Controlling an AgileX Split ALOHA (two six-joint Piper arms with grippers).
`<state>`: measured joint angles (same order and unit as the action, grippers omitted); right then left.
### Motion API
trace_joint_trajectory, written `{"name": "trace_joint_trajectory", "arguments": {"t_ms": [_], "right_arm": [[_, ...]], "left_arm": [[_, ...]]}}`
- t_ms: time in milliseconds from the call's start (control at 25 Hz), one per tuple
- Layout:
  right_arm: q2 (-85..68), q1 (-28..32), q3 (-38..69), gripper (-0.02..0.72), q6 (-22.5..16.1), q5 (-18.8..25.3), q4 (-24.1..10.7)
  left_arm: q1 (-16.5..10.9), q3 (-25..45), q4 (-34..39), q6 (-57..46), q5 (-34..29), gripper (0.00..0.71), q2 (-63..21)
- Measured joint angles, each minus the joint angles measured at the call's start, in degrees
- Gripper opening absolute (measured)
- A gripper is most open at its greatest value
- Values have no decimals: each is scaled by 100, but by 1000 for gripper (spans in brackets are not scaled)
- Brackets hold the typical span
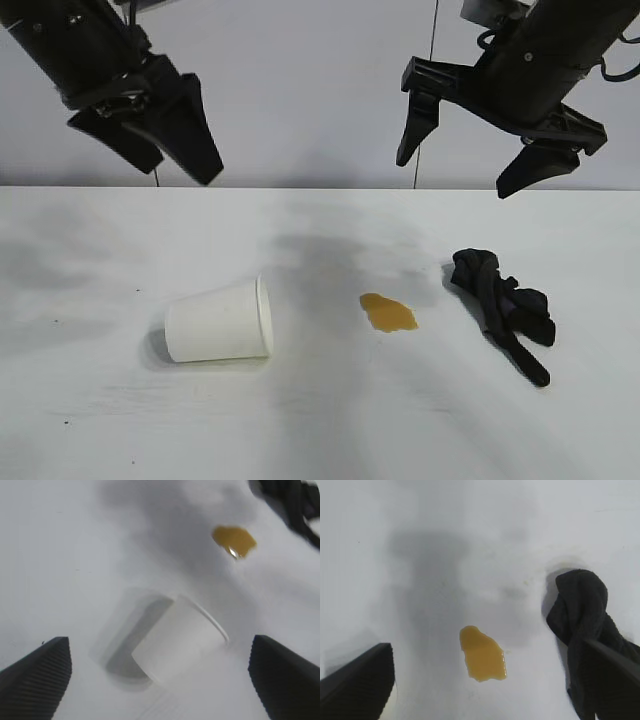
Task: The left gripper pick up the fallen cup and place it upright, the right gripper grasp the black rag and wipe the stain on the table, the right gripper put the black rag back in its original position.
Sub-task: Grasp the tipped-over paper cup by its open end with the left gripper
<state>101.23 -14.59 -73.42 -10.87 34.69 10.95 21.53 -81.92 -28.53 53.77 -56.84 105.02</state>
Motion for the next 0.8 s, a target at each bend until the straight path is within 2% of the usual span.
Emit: {"name": "trace_joint_trajectory", "arguments": {"t_ms": [120,200,360,520,800], "right_arm": [[0,0,0,694,2,-4,0],[0,0,0,694,2,-4,0],[0,0,0,694,39,-4,0],[0,0,0,694,112,-4,0],[0,0,0,694,151,-4,0]], "left_arm": [[490,6,378,344,139,694,0],[806,6,913,334,245,694,28],[1187,18,1475,137,394,694,340],[1278,42,1554,87,622,694,738],[1278,46,1609,87,988,694,910]]}}
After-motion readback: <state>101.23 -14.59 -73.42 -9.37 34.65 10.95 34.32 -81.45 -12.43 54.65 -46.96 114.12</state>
